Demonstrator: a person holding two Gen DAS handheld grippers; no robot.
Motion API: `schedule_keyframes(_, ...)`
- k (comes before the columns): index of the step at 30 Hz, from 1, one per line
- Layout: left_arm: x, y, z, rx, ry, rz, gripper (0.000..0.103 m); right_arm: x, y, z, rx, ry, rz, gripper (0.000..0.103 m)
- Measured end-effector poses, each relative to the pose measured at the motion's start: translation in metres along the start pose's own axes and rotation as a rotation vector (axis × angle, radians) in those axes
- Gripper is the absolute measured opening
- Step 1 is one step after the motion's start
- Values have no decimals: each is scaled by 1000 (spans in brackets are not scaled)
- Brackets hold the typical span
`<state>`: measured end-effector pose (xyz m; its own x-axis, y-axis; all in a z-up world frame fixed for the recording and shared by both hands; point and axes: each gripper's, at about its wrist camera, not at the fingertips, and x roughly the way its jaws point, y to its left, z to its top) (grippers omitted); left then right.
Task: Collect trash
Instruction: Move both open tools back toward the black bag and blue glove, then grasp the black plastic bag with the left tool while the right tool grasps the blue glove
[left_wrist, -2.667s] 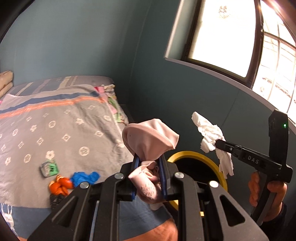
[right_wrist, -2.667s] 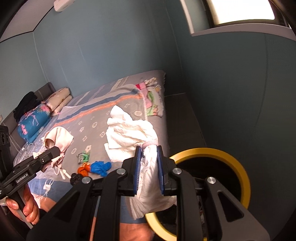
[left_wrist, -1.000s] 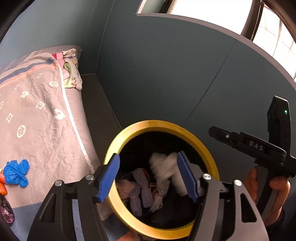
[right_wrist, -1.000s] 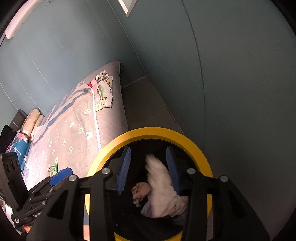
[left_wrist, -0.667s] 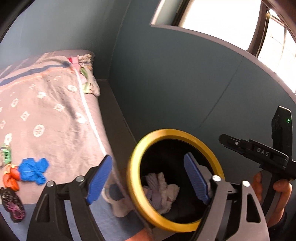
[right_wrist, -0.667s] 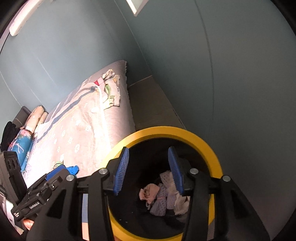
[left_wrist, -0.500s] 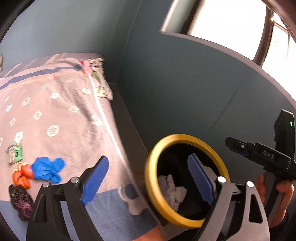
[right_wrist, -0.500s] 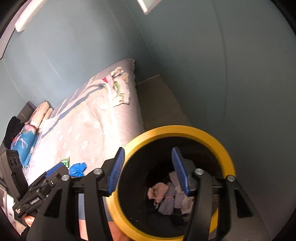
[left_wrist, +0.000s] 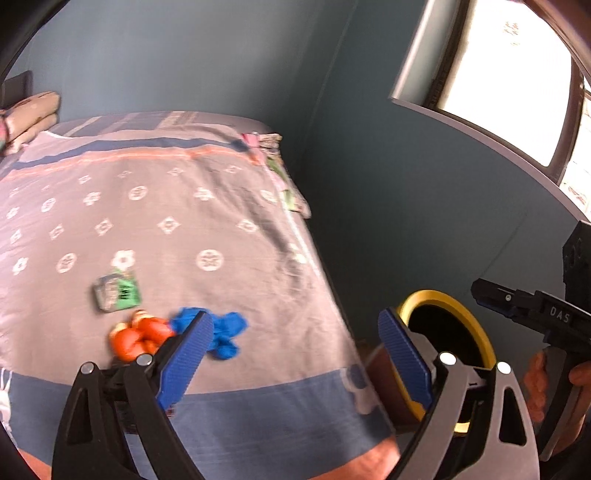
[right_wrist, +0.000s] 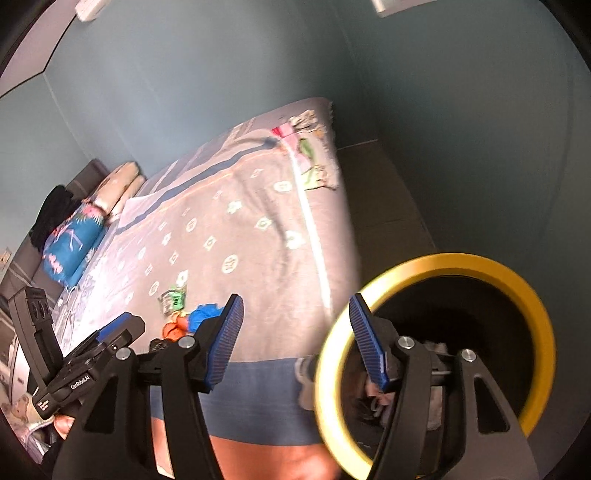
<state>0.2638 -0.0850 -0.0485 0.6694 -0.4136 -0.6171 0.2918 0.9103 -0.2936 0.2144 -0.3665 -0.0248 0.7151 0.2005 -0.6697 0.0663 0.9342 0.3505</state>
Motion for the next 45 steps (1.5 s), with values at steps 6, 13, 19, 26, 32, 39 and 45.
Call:
schedule_keyframes(6, -10, 41, -7, -35, 4, 58, 88, 25, 44, -3, -43, 43, 34, 57)
schedule_keyframes(13, -16, 78, -18, -84, 21, 103, 88, 56, 84, -6, -98, 98, 45, 58)
schedule_keyframes(19, -18, 101, -28, -81, 46, 147, 88, 81, 106, -12, -124, 138, 42, 58)
schedule_keyframes(26, -13, 124, -41, -102, 85, 173, 88, 113, 129, -18, -160, 191, 36, 58)
schedule_keyframes(32, -3, 136, -54, -120, 117, 175, 88, 143, 144, -25, -185, 239, 23, 58)
schedule_keyframes(39, 8, 151, -63, -164, 143, 172, 88, 183, 157, -36, -215, 302, 4, 58)
schedule_keyframes(45, 21, 160, -70, -190, 175, 167, 88, 214, 162, -43, -226, 345, -10, 58)
